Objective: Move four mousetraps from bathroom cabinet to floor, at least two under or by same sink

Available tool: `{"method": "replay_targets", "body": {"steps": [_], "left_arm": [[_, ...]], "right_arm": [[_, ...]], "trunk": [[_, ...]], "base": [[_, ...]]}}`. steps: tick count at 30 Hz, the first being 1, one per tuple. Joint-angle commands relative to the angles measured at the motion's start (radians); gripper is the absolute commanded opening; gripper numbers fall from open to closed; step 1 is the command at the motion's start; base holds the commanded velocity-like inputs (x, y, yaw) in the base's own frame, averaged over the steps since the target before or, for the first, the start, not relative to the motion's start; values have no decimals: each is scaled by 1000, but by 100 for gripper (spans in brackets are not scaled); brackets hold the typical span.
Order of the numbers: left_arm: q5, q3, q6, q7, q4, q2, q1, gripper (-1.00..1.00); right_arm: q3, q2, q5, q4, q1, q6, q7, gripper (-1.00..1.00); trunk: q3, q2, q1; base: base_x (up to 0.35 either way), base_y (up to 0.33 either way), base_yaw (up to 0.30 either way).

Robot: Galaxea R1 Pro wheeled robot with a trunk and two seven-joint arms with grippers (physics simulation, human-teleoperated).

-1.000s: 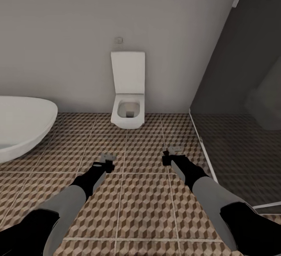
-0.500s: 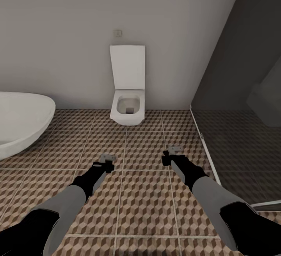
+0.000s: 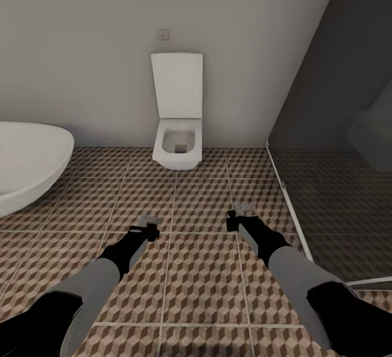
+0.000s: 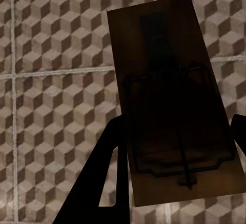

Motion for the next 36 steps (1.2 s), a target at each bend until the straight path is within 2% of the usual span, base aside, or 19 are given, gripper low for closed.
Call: {"method": "replay_targets", "body": {"steps": [1, 36], "left_arm": [[5, -8, 6, 7, -1, 1, 0, -100], [5, -9, 6, 7, 4, 1, 0, -100]], "right_arm": [[8, -1, -12, -2, -1, 4, -8, -100], [8, -3, -12, 9, -1, 0, -7, -100]], "trunk": [[-6, -8, 4], [-172, -253, 138]], "base": [[0, 0, 0], [0, 0, 0]]}}
